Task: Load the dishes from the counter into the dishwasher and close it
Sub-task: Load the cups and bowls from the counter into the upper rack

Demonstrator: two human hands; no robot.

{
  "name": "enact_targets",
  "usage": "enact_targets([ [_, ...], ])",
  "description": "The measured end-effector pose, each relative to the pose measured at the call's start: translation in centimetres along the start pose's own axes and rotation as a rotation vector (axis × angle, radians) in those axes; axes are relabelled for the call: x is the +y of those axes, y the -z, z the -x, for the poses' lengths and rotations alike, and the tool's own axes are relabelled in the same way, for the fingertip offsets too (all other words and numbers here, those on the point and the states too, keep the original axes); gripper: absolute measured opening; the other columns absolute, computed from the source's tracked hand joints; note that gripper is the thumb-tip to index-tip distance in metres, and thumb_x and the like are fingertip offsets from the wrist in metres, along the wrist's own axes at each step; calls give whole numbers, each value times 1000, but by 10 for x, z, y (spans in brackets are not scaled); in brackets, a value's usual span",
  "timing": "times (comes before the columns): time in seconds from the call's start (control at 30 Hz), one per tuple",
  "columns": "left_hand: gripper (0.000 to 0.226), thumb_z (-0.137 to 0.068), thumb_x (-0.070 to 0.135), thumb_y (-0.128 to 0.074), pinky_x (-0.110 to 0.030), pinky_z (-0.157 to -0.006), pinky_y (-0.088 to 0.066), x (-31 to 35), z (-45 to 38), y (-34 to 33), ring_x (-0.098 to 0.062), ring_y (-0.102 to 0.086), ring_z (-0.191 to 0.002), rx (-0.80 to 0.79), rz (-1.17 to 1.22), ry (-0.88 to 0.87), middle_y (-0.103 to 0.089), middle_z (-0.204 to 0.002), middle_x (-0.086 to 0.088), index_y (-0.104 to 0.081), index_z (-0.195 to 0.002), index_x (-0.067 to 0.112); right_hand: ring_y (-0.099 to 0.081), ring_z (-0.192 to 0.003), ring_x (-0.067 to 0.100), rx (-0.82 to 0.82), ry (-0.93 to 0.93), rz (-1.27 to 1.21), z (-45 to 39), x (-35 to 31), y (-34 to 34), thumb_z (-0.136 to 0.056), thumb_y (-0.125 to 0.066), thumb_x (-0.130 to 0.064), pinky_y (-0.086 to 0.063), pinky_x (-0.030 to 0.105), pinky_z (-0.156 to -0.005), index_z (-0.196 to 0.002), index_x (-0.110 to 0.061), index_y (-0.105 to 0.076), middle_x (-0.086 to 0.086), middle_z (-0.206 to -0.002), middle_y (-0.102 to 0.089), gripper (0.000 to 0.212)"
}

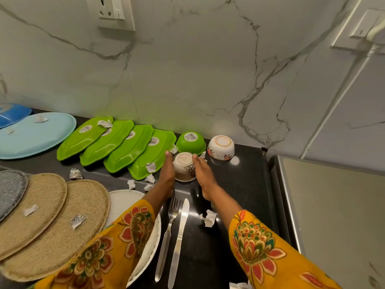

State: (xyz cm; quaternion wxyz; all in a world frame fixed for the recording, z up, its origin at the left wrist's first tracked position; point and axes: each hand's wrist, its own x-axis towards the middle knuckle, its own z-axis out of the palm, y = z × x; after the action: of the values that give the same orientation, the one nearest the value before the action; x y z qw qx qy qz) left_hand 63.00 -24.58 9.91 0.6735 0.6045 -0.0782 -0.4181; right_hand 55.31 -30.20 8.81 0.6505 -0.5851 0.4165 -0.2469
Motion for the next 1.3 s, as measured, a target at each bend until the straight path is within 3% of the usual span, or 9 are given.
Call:
enact_targets([
  [0.3, 82, -92, 68, -13, -45, -105, -42, 2, -1, -3, -30, -60, -111, -42, -19, 81, -66, -116, -18, -64, -118, 7, -53, -115, 19, 86, 34, 7, 7, 12, -1, -98, -44, -27, -42, 34, -103, -124, -13, -58, 5, -124, -59, 33],
  [0.43, 70, -95, 64, -14, -44, -106, -41, 9, 26, -2, -28, -59, -112, -67, -33, 63, -65, -112, -13, -65, -98, 15, -52, -120, 21, 154, 48, 38, 9, 24, 1, -79, -51, -55, -44, 42, -103, -126, -18, -58, 9, -130, -54, 60],
  [0.5, 68, -97, 59, -15, -35, -105, -38, 11, 38, -2, -28, -52, -121, -90, -60, 44, -60, -113, -10, -61, -110, 11, -50, -123, 22, 188, 63, 73, 25, 17, 4, -80, -53, -53, -43, 43, -105, -131, -19, -55, 8, -133, -51, 62],
  [0.6, 69, -99, 54, -16, -28, -92, -36, 15, 64, -3, -28, -45, -129, -106, -95, 10, -51, -135, -14, -43, -138, 4, -47, -125, 23, 241, 95, 112, 54, 9, 10, -92, -54, -32, -40, 42, -107, -136, -17, -49, 9, -135, -49, 47],
  [0.9, 70, -98, 57, -17, -38, -101, -38, -7, 161, 31, -28, -46, -128, -242, -80, 94, -47, -142, -12, -40, -141, 6, -46, -124, 22, 374, 94, 120, 173, 18, 10, -91, -57, -27, -41, 43, -105, -137, -21, -47, 6, -136, -43, 48],
  [1.03, 65, -98, 56, -17, -33, -90, -39, -20, 208, 50, -25, -51, -119, -312, -66, 108, -54, -131, -6, -53, -127, 11, -48, -124, 20, 436, 99, 75, 229, 30, 3, -89, -58, -25, -40, 41, -107, -135, -19, -50, 5, -137, -46, 46],
  [1.17, 54, -97, 59, -19, -30, -97, -39, -39, 254, 68, -15, -52, -104, -337, -97, 92, -59, -117, 4, -59, -105, 23, -49, -122, 20, 483, 101, 35, 285, 47, 1, -90, -57, -23, -40, 40, -107, -134, -17, -51, 7, -136, -49, 45],
  [1.23, 61, -95, 63, -19, -35, -102, -42, -53, 272, 73, -17, -58, -105, -400, -136, 100, -65, -118, -2, -63, -92, 21, -50, -121, 20, 511, 89, 38, 312, 55, 4, -90, -56, -24, -42, 41, -106, -134, -19, -51, 6, -135, -51, 44],
  [1.3, 61, -96, 61, -18, -32, -92, -46, -62, 298, 76, -16, -59, -94, -431, -150, 125, -67, -104, -2, -63, -89, 20, -52, -120, 19, 546, 95, 28, 337, 62, 9, -91, -55, -22, -43, 39, -104, -134, -19, -51, 4, -133, -53, 43],
])
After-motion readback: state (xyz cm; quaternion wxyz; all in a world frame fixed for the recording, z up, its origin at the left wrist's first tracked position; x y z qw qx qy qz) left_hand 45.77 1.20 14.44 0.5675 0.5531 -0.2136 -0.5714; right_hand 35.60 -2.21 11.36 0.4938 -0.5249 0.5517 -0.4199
